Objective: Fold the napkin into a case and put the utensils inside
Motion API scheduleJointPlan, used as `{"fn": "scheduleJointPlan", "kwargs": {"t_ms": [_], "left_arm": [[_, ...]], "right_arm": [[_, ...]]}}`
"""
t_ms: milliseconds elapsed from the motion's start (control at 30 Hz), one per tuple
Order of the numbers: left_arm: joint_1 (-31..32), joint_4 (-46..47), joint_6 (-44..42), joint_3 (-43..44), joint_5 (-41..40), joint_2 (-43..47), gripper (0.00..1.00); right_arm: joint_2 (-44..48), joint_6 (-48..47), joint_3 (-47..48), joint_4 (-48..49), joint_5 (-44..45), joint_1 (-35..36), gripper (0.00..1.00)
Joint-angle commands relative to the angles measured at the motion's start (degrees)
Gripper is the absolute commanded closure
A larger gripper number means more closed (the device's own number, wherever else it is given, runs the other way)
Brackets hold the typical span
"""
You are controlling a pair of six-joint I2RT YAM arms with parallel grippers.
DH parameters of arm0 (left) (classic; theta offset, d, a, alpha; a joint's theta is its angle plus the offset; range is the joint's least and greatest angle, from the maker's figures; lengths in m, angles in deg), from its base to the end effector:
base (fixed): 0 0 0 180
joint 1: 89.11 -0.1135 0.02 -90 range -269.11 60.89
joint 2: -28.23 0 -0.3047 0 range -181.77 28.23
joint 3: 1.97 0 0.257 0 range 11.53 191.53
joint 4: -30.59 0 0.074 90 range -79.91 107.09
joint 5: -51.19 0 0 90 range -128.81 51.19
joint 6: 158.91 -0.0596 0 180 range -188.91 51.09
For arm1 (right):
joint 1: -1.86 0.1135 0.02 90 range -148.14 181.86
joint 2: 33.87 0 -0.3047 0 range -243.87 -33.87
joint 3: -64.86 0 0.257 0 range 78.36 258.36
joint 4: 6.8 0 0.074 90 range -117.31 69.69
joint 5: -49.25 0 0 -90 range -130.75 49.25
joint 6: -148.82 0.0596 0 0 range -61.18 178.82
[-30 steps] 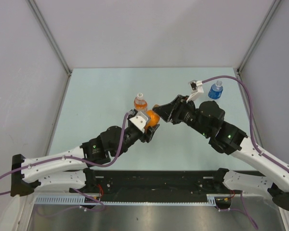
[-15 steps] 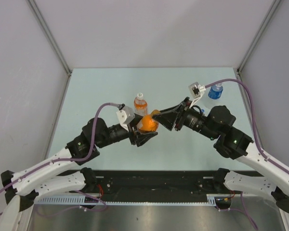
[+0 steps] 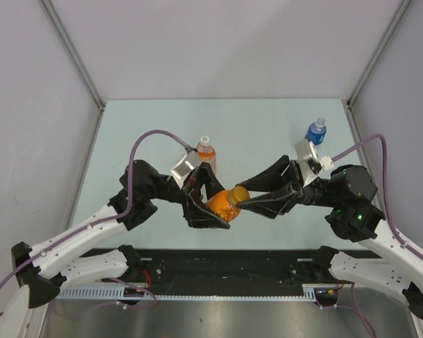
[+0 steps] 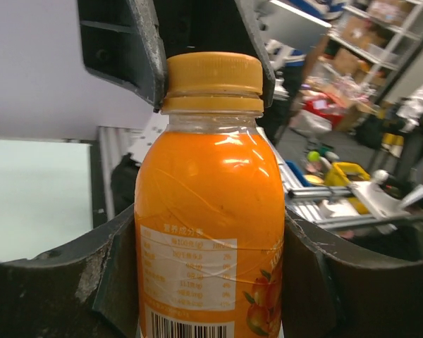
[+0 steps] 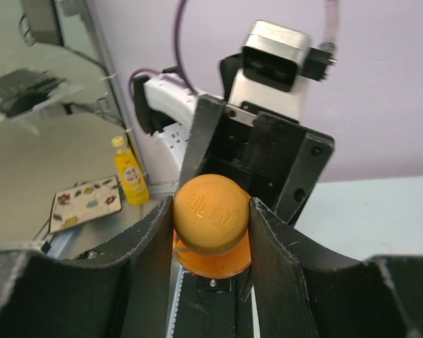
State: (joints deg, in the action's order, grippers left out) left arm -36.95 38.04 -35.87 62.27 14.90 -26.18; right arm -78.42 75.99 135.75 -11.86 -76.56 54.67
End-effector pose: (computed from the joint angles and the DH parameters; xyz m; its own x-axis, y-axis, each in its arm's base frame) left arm 0.0849 -0.1876 0.4376 -0.3595 -0.0632 -0.9310 0.8870 -0.3331 -0.3199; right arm 0.0612 0.1383 0.4857 -0.0784 0.2927 -0.9530 -0.9969 -0.0320 0.0722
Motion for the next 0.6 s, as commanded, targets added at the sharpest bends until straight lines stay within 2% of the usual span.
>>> {"fn": "scheduleJointPlan", "kwargs": {"t_ms": [0, 100, 267, 400, 500, 567], "left_arm": [[0.3, 16.2, 10.2, 0.6, 11.8, -2.2, 1.0], [0.3, 23.5, 16.0, 0.2, 13.0, -3.7, 1.0], [0.3, 43.8, 28.5, -1.3, 14.0, -8.9, 1.0], [0.3, 66.2, 45.1, -1.1, 13.6, -14.4, 1.0], [0.2, 76.5, 53.3, -0.1, 13.3, -18.4, 1.0], [0.2, 77.8, 54.9, 0.4, 13.5, -19.8, 1.0]], "right_arm": [[-1.0, -1.5, -0.6, 1.0, -12.3, -0.3, 1.0], [-1.6, -1.6, -0.3, 1.0, -16.4, -0.8, 1.0], [-2.8, -2.6, 0.2, 0.7, -24.0, -1.4, 1.0], [-3.3, -4.5, 0.5, -0.9, -27.2, -1.7, 1.0], [-3.4, -6.8, 1.2, -3.8, -29.7, -1.8, 1.0], [-3.4, -8.3, 1.5, -6.1, -30.5, -1.9, 1.0]]}}
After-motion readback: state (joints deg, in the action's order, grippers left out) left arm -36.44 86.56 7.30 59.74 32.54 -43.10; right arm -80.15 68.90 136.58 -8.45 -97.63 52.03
